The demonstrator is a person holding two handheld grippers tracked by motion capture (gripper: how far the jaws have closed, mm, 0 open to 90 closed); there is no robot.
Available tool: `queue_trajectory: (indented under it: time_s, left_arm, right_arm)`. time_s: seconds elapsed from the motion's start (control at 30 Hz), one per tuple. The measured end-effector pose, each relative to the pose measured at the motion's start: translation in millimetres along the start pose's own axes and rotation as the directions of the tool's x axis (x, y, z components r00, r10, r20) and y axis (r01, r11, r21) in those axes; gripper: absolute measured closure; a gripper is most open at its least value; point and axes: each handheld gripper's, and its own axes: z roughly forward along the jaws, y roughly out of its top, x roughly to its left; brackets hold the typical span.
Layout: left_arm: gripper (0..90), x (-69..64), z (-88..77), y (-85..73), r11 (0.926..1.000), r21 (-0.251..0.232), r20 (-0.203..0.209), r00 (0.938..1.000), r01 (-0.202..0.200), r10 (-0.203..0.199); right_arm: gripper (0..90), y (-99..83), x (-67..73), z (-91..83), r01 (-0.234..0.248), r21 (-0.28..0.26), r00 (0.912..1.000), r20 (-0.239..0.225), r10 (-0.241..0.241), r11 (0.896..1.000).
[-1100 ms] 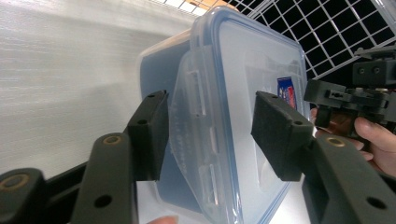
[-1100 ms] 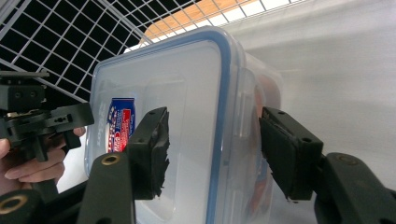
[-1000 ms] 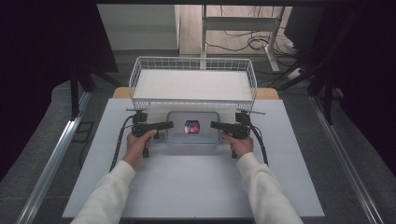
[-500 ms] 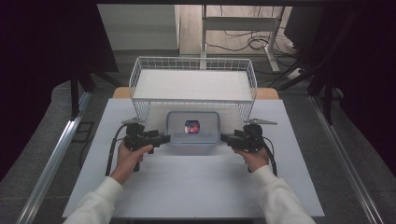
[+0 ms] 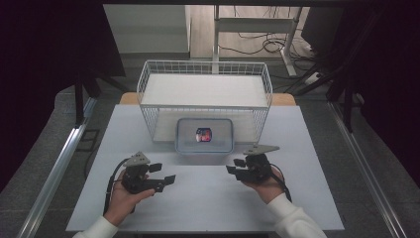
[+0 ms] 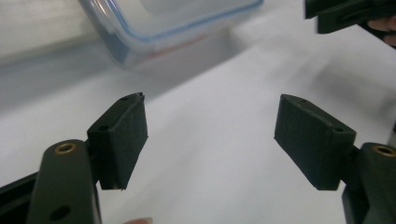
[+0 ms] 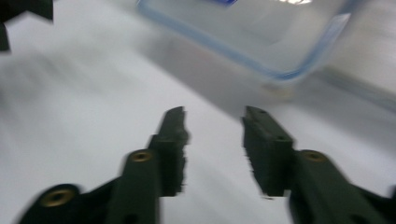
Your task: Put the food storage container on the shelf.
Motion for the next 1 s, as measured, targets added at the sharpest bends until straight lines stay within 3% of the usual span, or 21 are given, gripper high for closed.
queue_trajectory:
  time_s: [0.13, 0.2, 0.37, 0.53, 0.77, 1.0]
  left_arm:
    - [25.3, -4.9, -5.3, -8.2, 0.9999, 0.009, -0.001, 0.9999, -0.011, 0.012]
    - [25.2, -5.2, -4.8, -8.9, 0.9996, 0.012, -0.003, 0.9997, -0.024, 0.024]
    - [25.3, -2.3, 0.0, -10.9, 0.9994, 0.03, 0.002, 0.9998, -0.018, 0.017]
    - [25.2, -3.3, -3.3, -10.1, 0.9995, 0.012, 0.013, 0.9995, -0.029, 0.029]
    - [25.3, -2.6, -1.3, -10.6, 0.9995, 0.021, 0.014, 0.9996, -0.026, 0.025]
    - [25.4, -1.9, -2.6, -10.9, 0.9997, 0.017, 0.015, 0.9997, -0.019, 0.018]
  right_arm:
    - [83.6, 1.7, 15.0, 18.7, 0.066, 0.053, 0.9977, -0.018, -0.065, 0.996]
    - [87.8, 5.7, 21.8, 30.2, 0.094, 0.074, 0.9956, -0.017, -0.093, 0.993]
    - [88.8, 19.9, 27.0, 65.6, 0.115, 0.101, 0.993, 0.016, -0.117, 0.988]
    - [88.8, 22.3, 24.3, 93.3, 0.111, 0.122, 0.9923, 0.042, -0.116, 0.986]
    - [88.9, 29.1, 18.6, 111.6, 0.086, 0.121, 0.9919, 0.083, -0.097, 0.989]
    - [88.9, 36.1, 15.3, 109.2, 0.071, 0.08, 0.992, 0.099, -0.079, 0.994]
